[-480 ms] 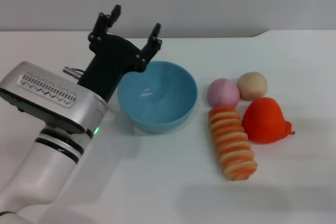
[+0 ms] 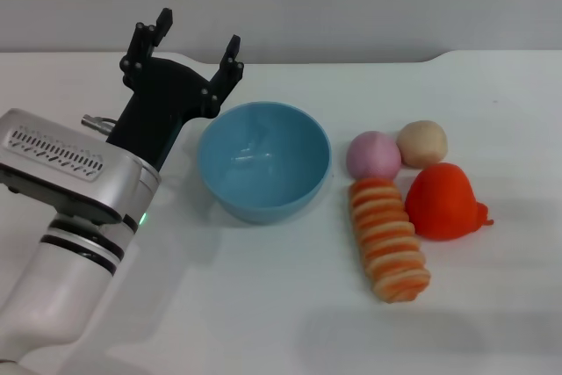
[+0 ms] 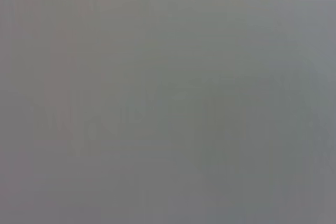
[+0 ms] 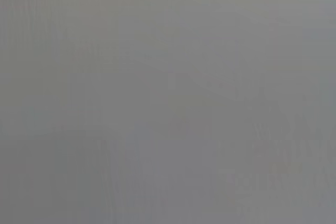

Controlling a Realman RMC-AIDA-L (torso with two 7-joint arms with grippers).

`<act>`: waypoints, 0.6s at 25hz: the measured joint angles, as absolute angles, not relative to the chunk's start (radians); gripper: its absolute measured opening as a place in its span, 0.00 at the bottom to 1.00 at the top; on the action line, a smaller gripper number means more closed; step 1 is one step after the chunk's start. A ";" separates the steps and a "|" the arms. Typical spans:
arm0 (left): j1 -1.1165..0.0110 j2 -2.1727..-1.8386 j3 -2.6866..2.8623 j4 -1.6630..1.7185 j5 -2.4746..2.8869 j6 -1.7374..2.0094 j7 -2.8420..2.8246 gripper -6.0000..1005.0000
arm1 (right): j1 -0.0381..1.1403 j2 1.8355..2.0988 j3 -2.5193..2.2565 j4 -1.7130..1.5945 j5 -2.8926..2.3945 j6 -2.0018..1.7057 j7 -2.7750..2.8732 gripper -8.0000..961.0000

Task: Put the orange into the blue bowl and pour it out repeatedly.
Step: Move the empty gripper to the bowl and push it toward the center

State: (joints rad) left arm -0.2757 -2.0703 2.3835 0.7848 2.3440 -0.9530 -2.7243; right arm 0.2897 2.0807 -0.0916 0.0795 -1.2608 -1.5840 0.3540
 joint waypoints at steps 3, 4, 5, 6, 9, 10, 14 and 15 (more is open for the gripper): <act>-0.275 -2.072 2.386 0.774 2.331 -0.990 -2.730 0.81 | 0.289 2.080 -0.092 0.080 -1.261 -1.583 0.354 0.79; -0.276 -2.073 2.393 0.767 2.323 -1.029 -2.734 0.81 | 0.288 2.080 -0.092 0.080 -1.261 -1.583 0.354 0.79; -0.278 -2.073 2.399 0.762 2.319 -1.058 -2.738 0.81 | 0.288 2.079 -0.092 0.080 -1.261 -1.583 0.354 0.79; -0.280 -2.073 2.406 0.758 2.315 -1.088 -2.743 0.81 | 0.288 2.079 -0.092 0.080 -1.261 -1.583 0.354 0.79; -0.292 -2.065 2.401 0.790 2.309 -1.069 -2.753 0.81 | 0.288 2.079 -0.092 0.080 -1.261 -1.582 0.354 0.79; -0.296 -2.060 2.390 0.818 2.307 -1.025 -2.756 0.81 | 0.288 2.079 -0.092 0.080 -1.261 -1.581 0.354 0.79; -0.293 -2.046 2.261 0.987 2.313 -0.669 -2.758 0.80 | 0.289 2.080 -0.092 0.080 -1.261 -1.579 0.354 0.79; -0.294 -2.040 2.232 1.031 2.313 -0.575 -2.756 0.80 | 0.288 2.080 -0.092 0.080 -1.261 -1.578 0.354 0.79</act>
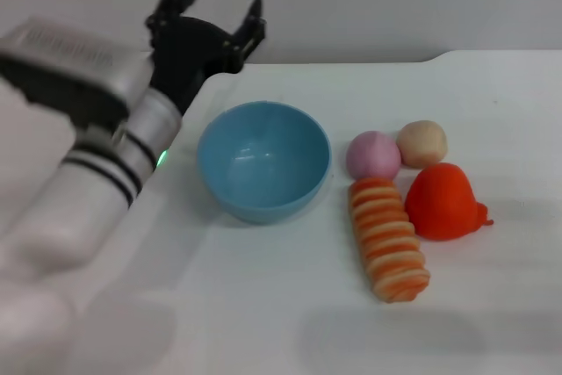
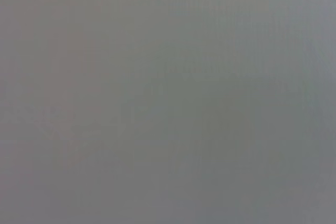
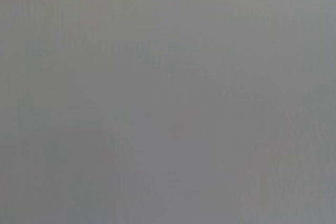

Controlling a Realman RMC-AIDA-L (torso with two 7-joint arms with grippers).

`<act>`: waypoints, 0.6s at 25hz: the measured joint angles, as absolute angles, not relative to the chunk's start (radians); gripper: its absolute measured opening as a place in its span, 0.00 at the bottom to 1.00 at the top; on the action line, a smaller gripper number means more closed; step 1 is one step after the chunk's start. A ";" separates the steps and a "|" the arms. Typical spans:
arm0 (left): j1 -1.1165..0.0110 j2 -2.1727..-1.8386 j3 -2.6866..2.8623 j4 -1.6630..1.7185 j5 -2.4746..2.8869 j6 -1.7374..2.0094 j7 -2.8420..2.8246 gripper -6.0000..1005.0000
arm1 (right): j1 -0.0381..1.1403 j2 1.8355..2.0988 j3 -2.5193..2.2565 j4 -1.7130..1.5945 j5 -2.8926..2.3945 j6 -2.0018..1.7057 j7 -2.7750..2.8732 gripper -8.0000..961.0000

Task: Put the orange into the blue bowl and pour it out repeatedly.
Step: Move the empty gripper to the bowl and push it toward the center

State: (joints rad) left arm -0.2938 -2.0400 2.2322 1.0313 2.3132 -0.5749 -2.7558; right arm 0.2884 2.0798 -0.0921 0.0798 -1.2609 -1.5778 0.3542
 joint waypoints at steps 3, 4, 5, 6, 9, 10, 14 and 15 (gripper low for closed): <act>-0.318 -2.010 2.101 1.191 2.316 -0.165 -2.739 0.79 | 0.288 2.079 -0.092 0.080 -1.261 -1.573 0.354 0.79; -0.326 -2.002 2.062 1.232 2.316 -0.054 -2.725 0.79 | 0.288 2.079 -0.092 0.079 -1.261 -1.573 0.354 0.79; -0.337 -1.997 2.018 1.276 2.317 0.040 -2.704 0.79 | 0.289 2.079 -0.092 0.078 -1.261 -1.572 0.354 0.79; -0.347 -1.998 1.951 1.330 2.317 0.177 -2.664 0.79 | 0.289 2.079 -0.092 0.077 -1.261 -1.571 0.354 0.79; -0.369 -2.032 1.739 1.436 2.318 0.513 -2.544 0.80 | 0.290 2.079 -0.092 0.074 -1.261 -1.571 0.354 0.79; -0.376 -2.046 1.673 1.459 2.318 0.597 -2.515 0.80 | 0.290 2.079 -0.092 0.074 -1.261 -1.570 0.354 0.79; -0.427 -2.053 1.481 1.479 2.314 0.846 -2.485 0.80 | 0.294 2.077 -0.091 0.073 -1.261 -1.567 0.354 0.79; -0.446 -2.052 1.433 1.468 2.314 0.905 -2.490 0.80 | 0.295 2.077 -0.091 0.073 -1.261 -1.566 0.354 0.79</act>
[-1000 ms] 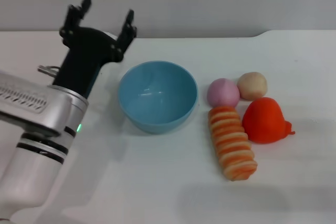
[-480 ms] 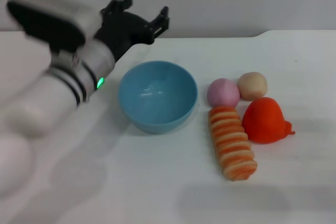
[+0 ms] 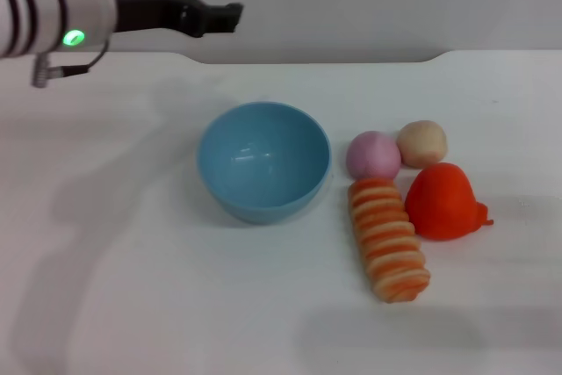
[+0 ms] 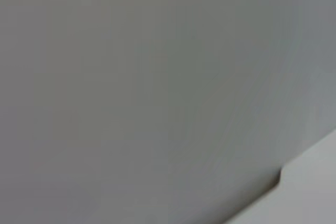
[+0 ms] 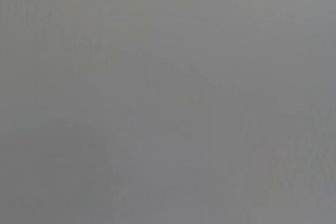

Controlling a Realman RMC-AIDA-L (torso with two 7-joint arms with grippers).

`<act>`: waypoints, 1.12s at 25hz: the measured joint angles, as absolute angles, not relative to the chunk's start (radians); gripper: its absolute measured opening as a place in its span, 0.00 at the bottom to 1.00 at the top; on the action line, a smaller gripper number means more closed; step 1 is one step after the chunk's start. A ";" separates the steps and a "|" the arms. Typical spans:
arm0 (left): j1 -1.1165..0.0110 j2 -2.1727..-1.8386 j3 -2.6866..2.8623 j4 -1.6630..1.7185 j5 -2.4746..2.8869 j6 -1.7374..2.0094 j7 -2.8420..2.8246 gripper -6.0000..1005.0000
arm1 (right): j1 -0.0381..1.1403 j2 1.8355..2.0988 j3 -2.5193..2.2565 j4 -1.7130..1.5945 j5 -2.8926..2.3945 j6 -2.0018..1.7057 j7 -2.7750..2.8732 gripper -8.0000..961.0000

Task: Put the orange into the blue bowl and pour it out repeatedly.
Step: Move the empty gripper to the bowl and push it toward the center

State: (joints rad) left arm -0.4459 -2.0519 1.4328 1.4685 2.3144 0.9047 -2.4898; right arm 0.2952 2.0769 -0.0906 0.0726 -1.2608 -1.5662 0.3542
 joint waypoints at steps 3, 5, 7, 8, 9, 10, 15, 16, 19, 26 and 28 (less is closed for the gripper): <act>-0.496 -2.053 1.319 1.422 2.313 1.061 -2.493 0.80 | 0.301 2.077 -0.090 0.070 -1.261 -1.563 0.354 0.79; -0.511 -2.054 1.298 1.395 2.313 1.107 -2.487 0.80 | 0.305 2.077 -0.090 0.070 -1.261 -1.558 0.354 0.79; -0.512 -2.054 1.318 1.382 2.317 1.107 -2.482 0.80 | 0.308 2.077 -0.090 0.070 -1.261 -1.555 0.354 0.79; -0.510 -2.054 1.332 1.378 2.318 1.102 -2.481 0.80 | 0.309 2.077 -0.090 0.071 -1.261 -1.553 0.354 0.79; -0.509 -2.054 1.345 1.372 2.318 1.098 -2.480 0.80 | 0.310 2.077 -0.090 0.071 -1.261 -1.551 0.354 0.79; -0.510 -2.054 1.353 1.362 2.318 1.096 -2.480 0.79 | 0.311 2.077 -0.090 0.071 -1.261 -1.548 0.354 0.79; -0.537 -2.056 1.368 1.278 2.317 1.093 -2.478 0.79 | 0.311 2.077 -0.090 0.072 -1.261 -1.541 0.354 0.79; -0.543 -2.057 1.380 1.256 2.317 1.084 -2.475 0.79 | 0.311 2.077 -0.090 0.073 -1.261 -1.539 0.354 0.79; -0.562 -2.057 1.413 1.192 2.325 1.051 -2.473 0.79 | 0.310 2.077 -0.090 0.074 -1.261 -1.531 0.354 0.79; -0.593 -2.058 1.443 1.082 2.335 0.975 -2.470 0.79 | 0.313 2.079 -0.090 0.078 -1.261 -1.519 0.354 0.79; -0.601 -2.058 1.451 1.055 2.337 0.949 -2.469 0.79 | 0.313 2.079 -0.090 0.079 -1.261 -1.518 0.354 0.79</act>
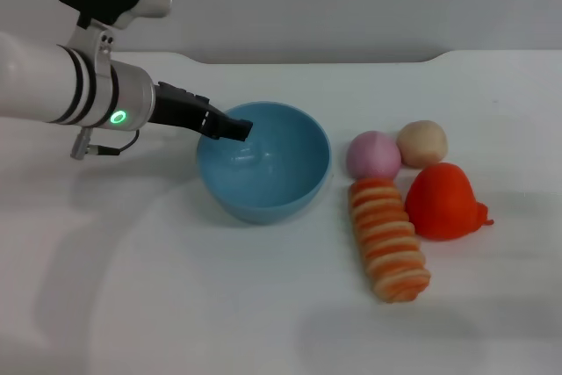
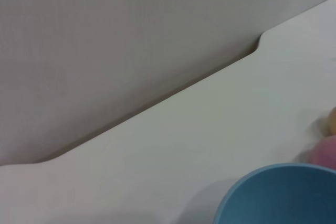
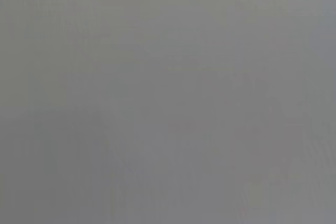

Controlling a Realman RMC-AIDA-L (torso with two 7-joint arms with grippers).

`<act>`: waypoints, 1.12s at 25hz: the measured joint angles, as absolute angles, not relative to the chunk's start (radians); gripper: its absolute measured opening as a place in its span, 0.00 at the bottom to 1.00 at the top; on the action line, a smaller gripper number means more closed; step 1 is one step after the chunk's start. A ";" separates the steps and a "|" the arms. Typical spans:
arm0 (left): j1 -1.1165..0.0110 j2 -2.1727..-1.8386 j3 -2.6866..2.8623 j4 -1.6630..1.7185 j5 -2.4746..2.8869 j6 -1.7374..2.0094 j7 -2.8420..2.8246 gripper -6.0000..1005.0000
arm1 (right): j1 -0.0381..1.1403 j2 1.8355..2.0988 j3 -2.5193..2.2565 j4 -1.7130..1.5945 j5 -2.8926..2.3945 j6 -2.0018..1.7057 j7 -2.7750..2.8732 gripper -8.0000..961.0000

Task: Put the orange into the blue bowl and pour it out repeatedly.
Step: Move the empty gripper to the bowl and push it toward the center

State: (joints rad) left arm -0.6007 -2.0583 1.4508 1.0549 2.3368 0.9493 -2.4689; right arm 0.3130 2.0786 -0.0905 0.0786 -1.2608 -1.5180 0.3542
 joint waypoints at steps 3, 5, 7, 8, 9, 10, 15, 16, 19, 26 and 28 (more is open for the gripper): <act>-0.619 -2.058 1.461 1.009 2.340 0.915 -2.466 0.79 | 0.313 2.079 -0.090 0.079 -1.261 -1.517 0.354 0.79; -0.628 -2.057 1.461 0.986 2.341 0.903 -2.465 0.79 | 0.313 2.079 -0.090 0.079 -1.261 -1.517 0.354 0.79; -0.643 -2.057 1.461 0.948 2.344 0.895 -2.457 0.79 | 0.314 2.080 -0.090 0.080 -1.261 -1.517 0.354 0.79; -0.649 -2.057 1.461 0.932 2.348 0.894 -2.452 0.79 | 0.314 2.080 -0.090 0.080 -1.261 -1.517 0.354 0.79; -0.653 -2.057 1.461 0.920 2.351 0.893 -2.448 0.79 | 0.314 2.080 -0.090 0.080 -1.261 -1.517 0.354 0.79; -0.658 -2.057 1.461 0.907 2.356 0.891 -2.445 0.79 | 0.314 2.080 -0.090 0.080 -1.261 -1.517 0.354 0.79; -0.667 -2.058 1.466 0.883 2.364 0.890 -2.445 0.79 | 0.314 2.080 -0.090 0.080 -1.261 -1.517 0.354 0.79; -0.667 -2.059 1.467 0.880 2.364 0.889 -2.444 0.79 | 0.314 2.080 -0.090 0.080 -1.261 -1.516 0.354 0.79; -0.667 -2.061 1.472 0.865 2.364 0.889 -2.443 0.79 | 0.312 2.081 -0.090 0.082 -1.261 -1.517 0.354 0.79; -0.667 -2.062 1.508 0.864 2.361 0.889 -2.442 0.70 | 0.307 2.082 -0.090 0.084 -1.261 -1.517 0.354 0.79; -0.667 -2.062 1.511 0.866 2.362 0.888 -2.441 0.64 | 0.307 2.082 -0.090 0.084 -1.261 -1.517 0.354 0.79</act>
State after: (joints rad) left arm -0.6671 -2.0617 1.5109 0.8661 2.3621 0.8879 -2.4414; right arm 0.3065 2.0817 -0.0904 0.0844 -1.2608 -1.5170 0.3543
